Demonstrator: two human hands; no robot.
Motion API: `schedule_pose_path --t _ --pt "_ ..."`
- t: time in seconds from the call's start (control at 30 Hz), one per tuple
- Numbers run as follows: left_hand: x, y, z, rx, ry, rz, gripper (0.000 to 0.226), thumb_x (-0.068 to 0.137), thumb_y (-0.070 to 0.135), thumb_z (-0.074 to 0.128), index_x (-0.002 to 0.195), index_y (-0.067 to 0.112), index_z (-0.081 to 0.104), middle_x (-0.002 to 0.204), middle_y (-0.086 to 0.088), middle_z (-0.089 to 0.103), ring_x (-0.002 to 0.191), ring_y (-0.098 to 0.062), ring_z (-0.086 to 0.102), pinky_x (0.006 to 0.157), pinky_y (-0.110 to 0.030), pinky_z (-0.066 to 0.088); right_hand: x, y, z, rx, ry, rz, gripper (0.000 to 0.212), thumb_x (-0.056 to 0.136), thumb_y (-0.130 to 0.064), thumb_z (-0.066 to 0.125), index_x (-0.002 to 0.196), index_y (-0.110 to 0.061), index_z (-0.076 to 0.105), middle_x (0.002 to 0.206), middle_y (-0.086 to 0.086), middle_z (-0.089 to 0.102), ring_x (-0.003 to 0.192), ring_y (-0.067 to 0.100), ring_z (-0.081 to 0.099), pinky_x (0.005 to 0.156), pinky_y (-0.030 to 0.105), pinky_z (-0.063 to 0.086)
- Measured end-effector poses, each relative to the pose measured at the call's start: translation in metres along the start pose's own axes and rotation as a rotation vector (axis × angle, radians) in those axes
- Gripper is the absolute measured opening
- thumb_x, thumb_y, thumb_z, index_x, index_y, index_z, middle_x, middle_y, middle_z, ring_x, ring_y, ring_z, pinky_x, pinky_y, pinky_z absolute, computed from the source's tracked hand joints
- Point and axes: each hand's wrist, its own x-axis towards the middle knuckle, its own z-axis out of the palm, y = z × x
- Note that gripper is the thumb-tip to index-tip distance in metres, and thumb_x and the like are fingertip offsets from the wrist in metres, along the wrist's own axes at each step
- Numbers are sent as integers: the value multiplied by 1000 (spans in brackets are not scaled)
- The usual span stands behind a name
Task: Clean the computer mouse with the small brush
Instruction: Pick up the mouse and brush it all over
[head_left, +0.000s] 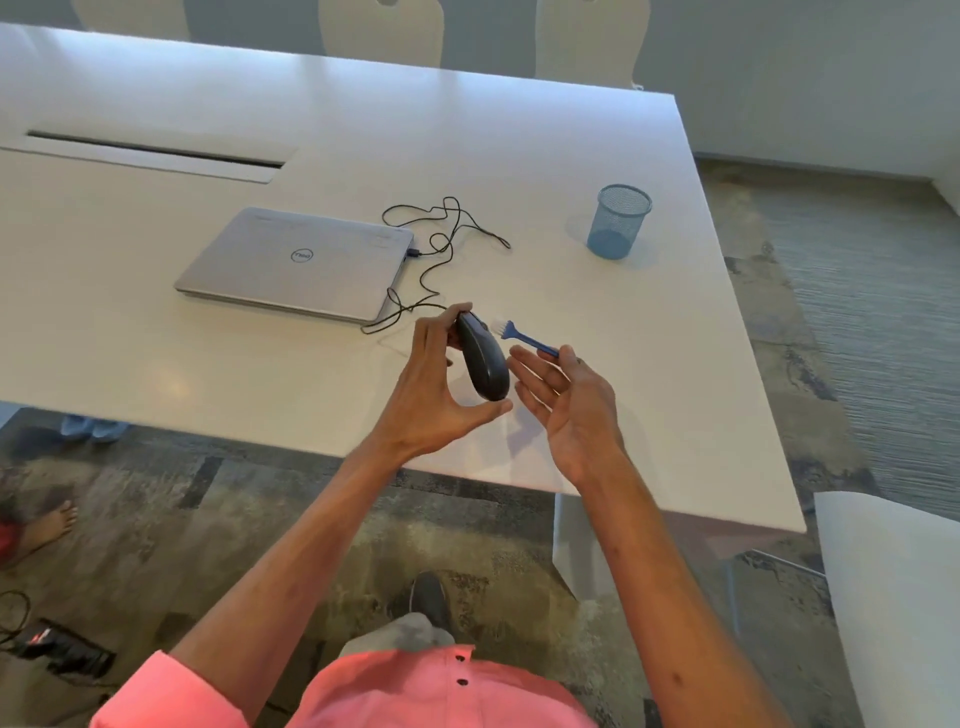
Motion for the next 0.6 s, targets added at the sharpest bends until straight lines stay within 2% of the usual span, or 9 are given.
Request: schedule_pose_path --t 0.13,0.23,0.33,0.5,0.6 --pt "31 -19 7 -59 -47 -14 121 76 26 108 168 2 32 161 -10 40 135 -18 55 105 -17 53 33 -4 12 -26 51 6 34 121 -32 49 131 -8 71 118 14 86 111 31 85 105 45 64" --pt "54 -33 11 -105 -95 -32 122 75 29 106 167 2 31 164 -8 39 139 -22 55 111 -31 57 56 -10 20 -72 113 -1 34 120 -33 51 128 -8 73 115 12 87 108 30 86 103 45 65" --pt "76 -52 13 -156 -150 -53 124 76 21 108 169 8 29 166 -5 41 144 -25 56 118 -43 55 75 -11 31 -136 174 -32 33 119 -31 54 126 -8 75 113 11 88 106 28 86 100 43 66" --pt "105 -81 14 -231 -229 -63 131 76 23 108 175 23 22 168 1 44 147 -12 56 122 -24 48 96 -9 48 -185 266 -69 31 119 -30 56 123 -8 76 110 10 88 104 25 87 96 39 67" --pt "117 -94 14 -234 -290 -52 129 75 33 109 172 22 25 165 4 46 144 -4 56 121 -19 46 106 -9 56 -213 311 -80 31 118 -30 56 123 -6 76 110 10 88 104 25 87 96 38 67"
